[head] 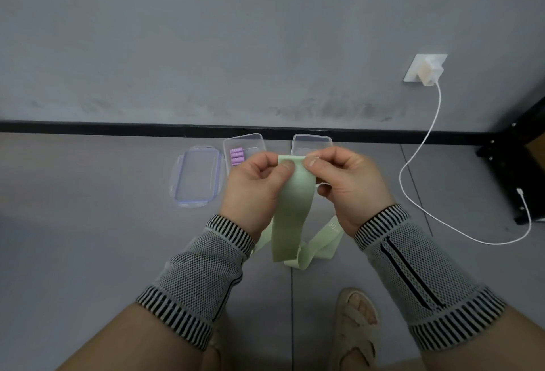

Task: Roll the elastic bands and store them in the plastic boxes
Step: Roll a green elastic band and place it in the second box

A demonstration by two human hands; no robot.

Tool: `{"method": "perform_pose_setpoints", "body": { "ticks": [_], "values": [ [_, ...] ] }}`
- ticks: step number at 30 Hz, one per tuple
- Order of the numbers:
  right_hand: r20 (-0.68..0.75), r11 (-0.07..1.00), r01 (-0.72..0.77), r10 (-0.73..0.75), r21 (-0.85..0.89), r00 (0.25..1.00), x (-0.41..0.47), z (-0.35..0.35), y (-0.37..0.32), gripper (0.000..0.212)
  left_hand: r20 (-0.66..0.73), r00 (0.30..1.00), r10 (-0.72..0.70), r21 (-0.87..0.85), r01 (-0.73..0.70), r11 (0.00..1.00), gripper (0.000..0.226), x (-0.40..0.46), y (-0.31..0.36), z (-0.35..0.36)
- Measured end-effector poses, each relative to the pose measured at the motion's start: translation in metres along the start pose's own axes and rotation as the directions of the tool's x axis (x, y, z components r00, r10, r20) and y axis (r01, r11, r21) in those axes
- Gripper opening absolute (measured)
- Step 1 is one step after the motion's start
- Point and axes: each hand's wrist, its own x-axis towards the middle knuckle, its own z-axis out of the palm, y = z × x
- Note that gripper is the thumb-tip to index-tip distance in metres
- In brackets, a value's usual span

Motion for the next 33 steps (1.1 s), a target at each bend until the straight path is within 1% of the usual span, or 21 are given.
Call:
{"method": "perform_pose_setpoints", "body": {
  "ticks": [3,10,14,17,22,25,28,31,33],
  "values": [
    [0.031,0.999,0.033,-0.032,-0.041,0.999,-0.001,-0.001,0.000,0.015,0.018,1.000,-0.024,0.029,0.024,0.999,0.012,0.001,-0.001,-0.003],
    [0.044,0.992,0.104,-0.101,-0.064,0.994,0.002,-0.003,0.004,0.018,0.064,0.997,-0.033,0.088,0.027,0.996,0.009,-0.001,0.002,-0.003],
    [0.007,0.995,0.098,-0.098,-0.036,0.995,0.003,-0.002,0.006,0.011,0.070,0.997,-0.031,0.097,0.024,0.995,0.011,-0.002,0.004,-0.002],
    [0.031,0.993,0.107,-0.106,-0.049,0.994,0.001,-0.002,0.004,0.020,0.079,0.996,-0.049,0.084,0.042,0.996,0.012,-0.001,0.005,-0.004],
    [0.080,0.996,0.091,-0.089,-0.024,0.993,-0.001,0.000,0.001,0.016,0.098,0.993,-0.060,0.097,0.050,0.994,0.014,-0.001,0.007,-0.006],
    [0.073,0.985,0.148,-0.142,-0.089,0.987,-0.002,0.002,0.000,0.020,0.094,0.993,-0.068,0.164,0.052,0.985,0.016,-0.001,0.008,-0.007],
    [0.085,0.951,0.236,-0.223,-0.200,0.971,-0.005,0.001,0.000,0.021,0.096,0.990,-0.104,0.180,0.085,0.980,0.016,0.000,0.010,-0.007],
    [0.149,0.869,0.366,-0.334,-0.335,0.931,-0.006,-0.001,0.001,0.021,0.115,0.977,-0.180,0.140,0.164,0.977,0.019,-0.001,0.013,-0.008],
    [0.191,0.781,0.453,-0.411,-0.431,0.891,-0.006,-0.001,0.003,0.013,0.127,0.964,-0.234,0.098,0.223,0.970,0.014,-0.001,0.014,-0.009]
  ]
}}
